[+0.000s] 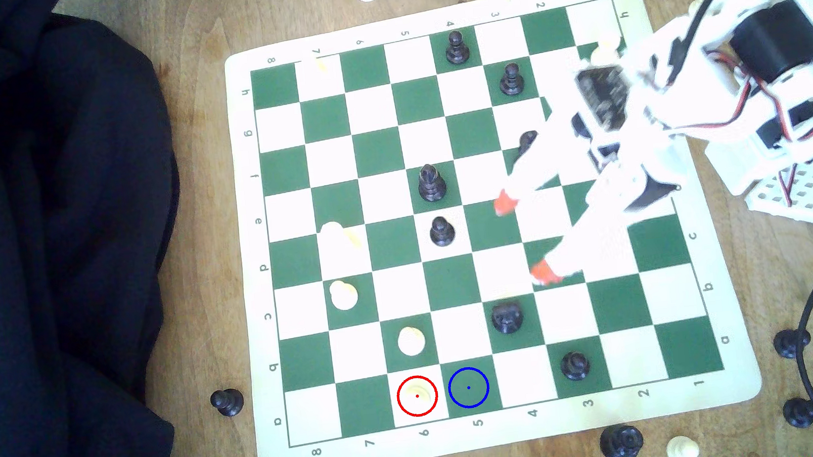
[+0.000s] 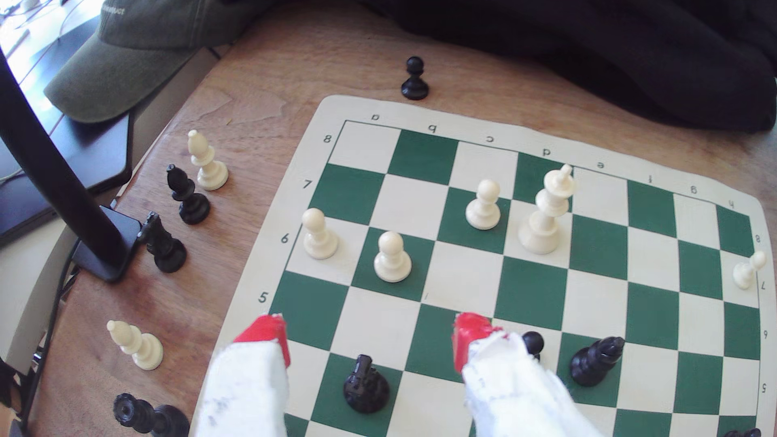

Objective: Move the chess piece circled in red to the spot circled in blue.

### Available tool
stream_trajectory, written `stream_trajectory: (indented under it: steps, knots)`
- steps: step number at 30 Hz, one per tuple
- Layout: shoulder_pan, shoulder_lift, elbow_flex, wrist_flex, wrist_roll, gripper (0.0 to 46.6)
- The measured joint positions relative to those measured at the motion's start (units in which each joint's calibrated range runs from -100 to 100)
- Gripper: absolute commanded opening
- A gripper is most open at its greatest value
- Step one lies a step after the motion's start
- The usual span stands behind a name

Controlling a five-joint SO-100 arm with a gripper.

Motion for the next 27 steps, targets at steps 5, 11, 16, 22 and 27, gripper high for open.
stream_trajectory:
  steps: [5,11,16,22,27]
  knots:
    - [-3.5,9.4,-1.8,-4.2,-0.5,19.3]
    - [-4.6,22.6,-6.6,-9.2,-0.5,18.2]
    - [-4.9,35.2,-13.9,-12.2,-0.5,17.1]
    - [-4.9,45.2,-20.3,-13.9,-0.5,16.3]
    - [-4.9,51.7,-23.8,-15.1,-0.5,15.5]
